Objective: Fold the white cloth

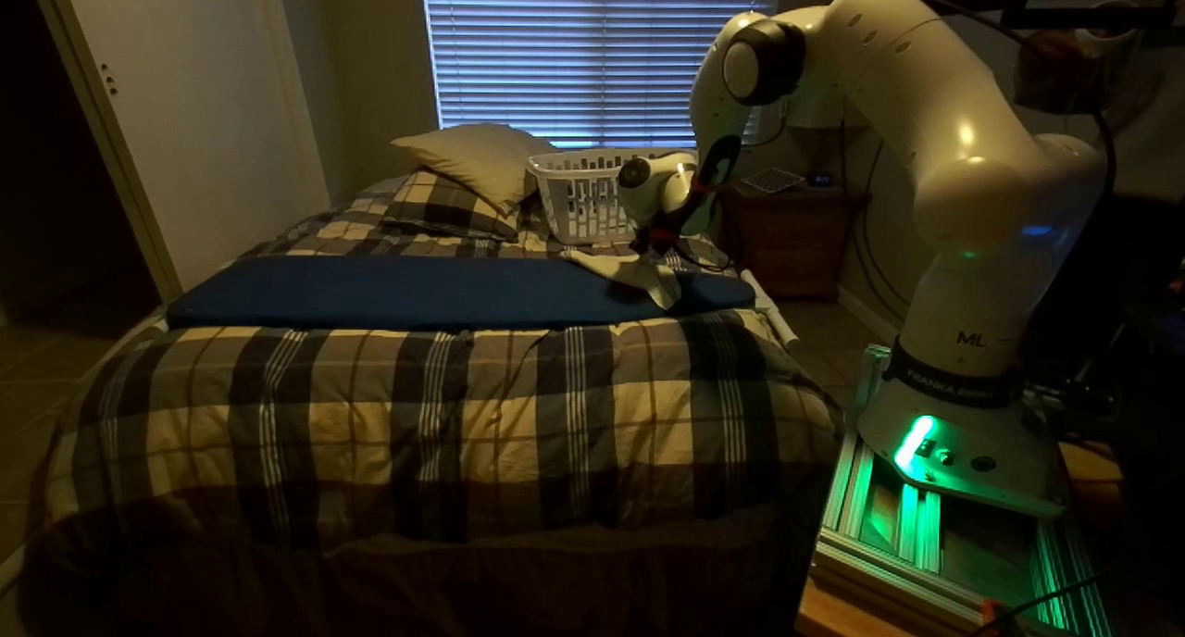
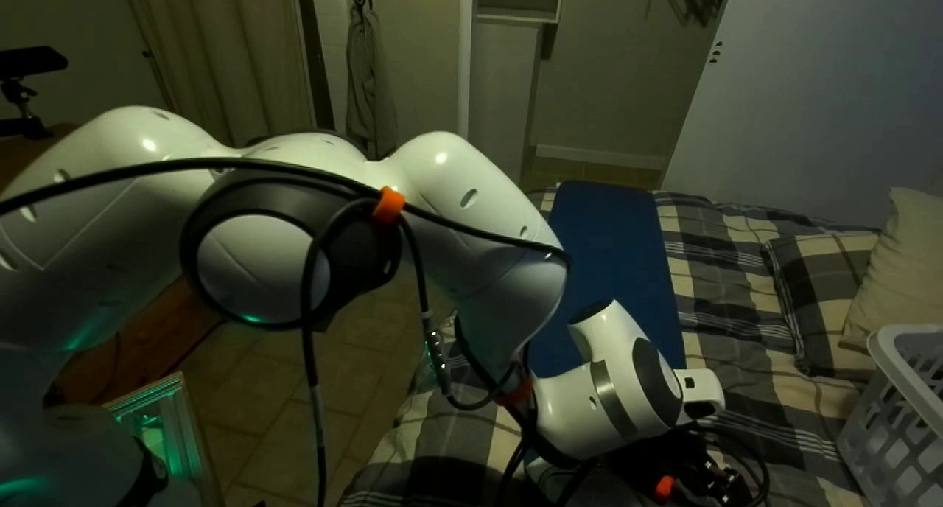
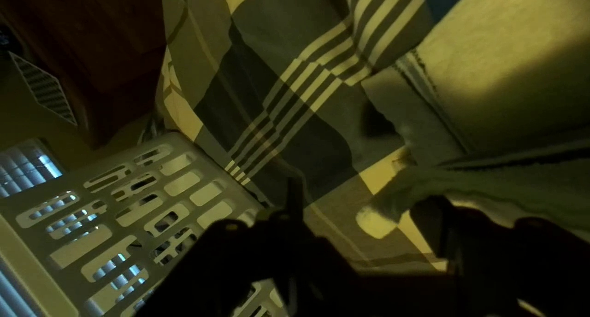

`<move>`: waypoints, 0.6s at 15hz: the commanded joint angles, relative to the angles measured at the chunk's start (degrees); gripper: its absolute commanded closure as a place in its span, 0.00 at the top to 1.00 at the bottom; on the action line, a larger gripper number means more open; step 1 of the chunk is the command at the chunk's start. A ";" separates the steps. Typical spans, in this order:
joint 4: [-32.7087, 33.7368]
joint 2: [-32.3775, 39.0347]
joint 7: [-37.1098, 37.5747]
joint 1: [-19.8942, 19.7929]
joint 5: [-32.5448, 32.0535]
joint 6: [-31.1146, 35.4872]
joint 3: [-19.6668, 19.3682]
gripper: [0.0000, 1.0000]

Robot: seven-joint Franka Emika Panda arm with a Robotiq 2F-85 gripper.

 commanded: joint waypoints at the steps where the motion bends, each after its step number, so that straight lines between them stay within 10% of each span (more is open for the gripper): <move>1: 0.32 -0.14 -3.45 1.37 2.25 -0.46 -1.67 0.93; 9: 0.83 0.41 -6.85 1.33 1.79 -2.44 -3.98 1.00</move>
